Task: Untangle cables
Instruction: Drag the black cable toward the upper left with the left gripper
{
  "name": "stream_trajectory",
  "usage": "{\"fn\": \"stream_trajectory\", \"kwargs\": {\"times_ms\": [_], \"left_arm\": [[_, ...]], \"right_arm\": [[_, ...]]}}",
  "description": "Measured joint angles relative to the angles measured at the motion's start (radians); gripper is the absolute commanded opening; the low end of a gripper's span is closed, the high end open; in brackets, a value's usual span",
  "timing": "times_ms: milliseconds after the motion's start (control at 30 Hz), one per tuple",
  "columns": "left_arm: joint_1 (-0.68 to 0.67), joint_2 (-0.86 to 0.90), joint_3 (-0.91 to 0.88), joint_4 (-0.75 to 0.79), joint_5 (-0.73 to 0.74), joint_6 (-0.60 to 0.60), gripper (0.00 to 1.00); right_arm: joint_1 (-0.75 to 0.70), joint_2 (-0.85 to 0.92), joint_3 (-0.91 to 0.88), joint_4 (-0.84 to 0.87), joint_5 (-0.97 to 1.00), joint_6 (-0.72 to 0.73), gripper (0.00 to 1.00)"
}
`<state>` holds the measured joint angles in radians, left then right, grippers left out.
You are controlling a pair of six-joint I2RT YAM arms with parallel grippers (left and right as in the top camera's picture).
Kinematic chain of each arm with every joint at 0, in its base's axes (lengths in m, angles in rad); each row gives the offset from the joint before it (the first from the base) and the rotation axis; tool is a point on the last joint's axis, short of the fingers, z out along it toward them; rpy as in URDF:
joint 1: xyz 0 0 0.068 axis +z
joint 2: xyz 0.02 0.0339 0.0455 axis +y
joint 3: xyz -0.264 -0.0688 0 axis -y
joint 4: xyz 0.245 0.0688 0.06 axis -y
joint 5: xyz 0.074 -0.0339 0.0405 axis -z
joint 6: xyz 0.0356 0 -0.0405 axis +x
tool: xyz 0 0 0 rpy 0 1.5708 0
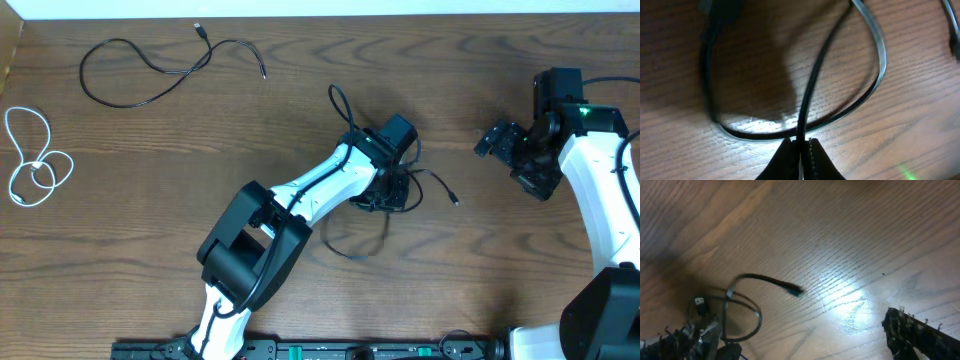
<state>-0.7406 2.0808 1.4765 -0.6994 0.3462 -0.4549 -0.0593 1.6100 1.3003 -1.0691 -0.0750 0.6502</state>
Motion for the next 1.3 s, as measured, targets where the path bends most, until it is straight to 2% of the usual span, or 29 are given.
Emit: {"fn": "stream_trajectory", "kwargs": {"times_ms": [267,400,700,967,1100,1300], "left_arm": [[0.013,-0.011,0.000,-0.007,-0.002,-0.001,0.07],[0.064,-0.090,-0.001,-0.034,-0.049,-0.001,0.07],[0.336,-0.404,-0.001,-0.178,-0.284,0.003,0.07],[0.604,-0.517,-0.001,-0.196,-0.357,0.003,0.07],[0.712,-0.602,-0.001,-0.160,-0.381,0.011,0.08],[0.831,-0.799,0.001,0.005,-0.436,0.079,0.07]], "right_arm": [[0.000,0.000,0.000,0.000,0.000,0.000,0.99],[0.000,0.000,0.000,0.000,0.000,0.000,0.99],[0.000,0.000,0.000,0.000,0.000,0.000,0.99],[0.000,0.000,0.000,0.000,0.000,0.000,0.99],[0.000,0.000,0.000,0.000,0.000,0.000,0.99],[0.000,0.000,0.000,0.000,0.000,0.000,0.99]]}}
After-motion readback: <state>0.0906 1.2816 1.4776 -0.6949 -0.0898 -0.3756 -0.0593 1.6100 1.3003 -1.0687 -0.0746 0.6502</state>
